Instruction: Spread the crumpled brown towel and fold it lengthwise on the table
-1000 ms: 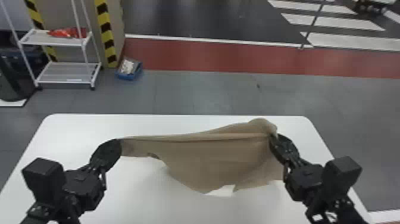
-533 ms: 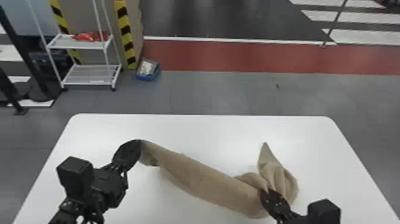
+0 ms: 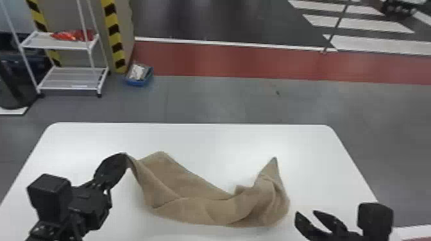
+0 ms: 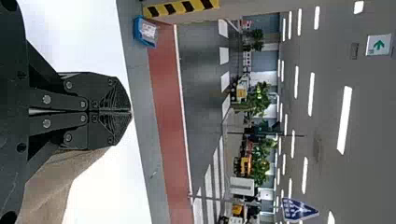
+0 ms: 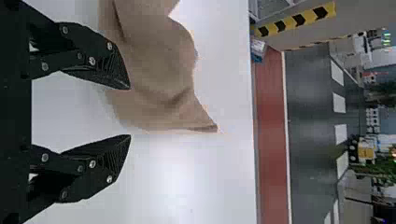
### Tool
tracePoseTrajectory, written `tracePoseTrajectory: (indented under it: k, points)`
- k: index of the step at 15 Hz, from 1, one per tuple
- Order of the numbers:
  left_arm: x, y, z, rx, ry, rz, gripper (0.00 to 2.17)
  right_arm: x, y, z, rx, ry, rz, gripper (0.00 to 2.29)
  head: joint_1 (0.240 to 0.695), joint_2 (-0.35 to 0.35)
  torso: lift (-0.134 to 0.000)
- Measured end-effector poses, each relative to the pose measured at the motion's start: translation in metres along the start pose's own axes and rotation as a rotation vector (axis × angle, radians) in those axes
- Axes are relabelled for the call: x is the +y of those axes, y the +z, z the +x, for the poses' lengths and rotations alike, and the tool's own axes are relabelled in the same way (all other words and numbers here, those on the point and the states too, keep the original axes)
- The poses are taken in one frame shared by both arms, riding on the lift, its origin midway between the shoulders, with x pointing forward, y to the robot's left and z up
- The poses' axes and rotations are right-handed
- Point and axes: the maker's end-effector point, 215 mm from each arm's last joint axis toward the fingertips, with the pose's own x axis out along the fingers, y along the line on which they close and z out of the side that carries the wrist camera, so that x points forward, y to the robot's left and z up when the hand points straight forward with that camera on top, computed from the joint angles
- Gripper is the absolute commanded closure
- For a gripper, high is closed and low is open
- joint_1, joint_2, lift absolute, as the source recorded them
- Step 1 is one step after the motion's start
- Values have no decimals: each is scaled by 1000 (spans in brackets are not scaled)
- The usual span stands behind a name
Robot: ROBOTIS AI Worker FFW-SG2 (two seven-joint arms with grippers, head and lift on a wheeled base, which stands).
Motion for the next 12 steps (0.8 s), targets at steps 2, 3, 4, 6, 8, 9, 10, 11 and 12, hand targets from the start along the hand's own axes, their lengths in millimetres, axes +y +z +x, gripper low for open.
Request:
tracePoseTrajectory:
  k: [2,3,4,6,8,9,10,11,12]
  points:
    - [-1,-1,0,1,-1,0,1798,-28,37,9,-73,-30,18,110,695,-217,0]
    - [-2,-1,0,1,-2,0,1798,-36,56,20,-117,-24,27,157,695,-227,0]
    - [-3,-1,-1,1,-3,0,1798,-41,73,34,-157,-6,38,205,695,-231,0]
    - [-5,-1,-1,1,-6,3,1798,-48,98,64,-217,5,62,286,695,-230,0]
    - [-6,-2,-2,4,-7,6,1798,-51,114,95,-241,19,83,299,695,-224,0]
    - [-6,-3,-3,3,-8,6,1798,-49,117,113,-226,35,90,407,695,-219,0]
    - [-6,-3,-4,3,-8,8,1798,-46,117,130,-198,46,89,407,695,-213,0]
    - [-7,-4,-4,4,-9,11,1798,-42,115,144,-170,53,83,407,695,-206,0]
    - [-8,-6,-5,6,-10,12,1798,-38,112,158,-135,60,75,404,695,-195,0]
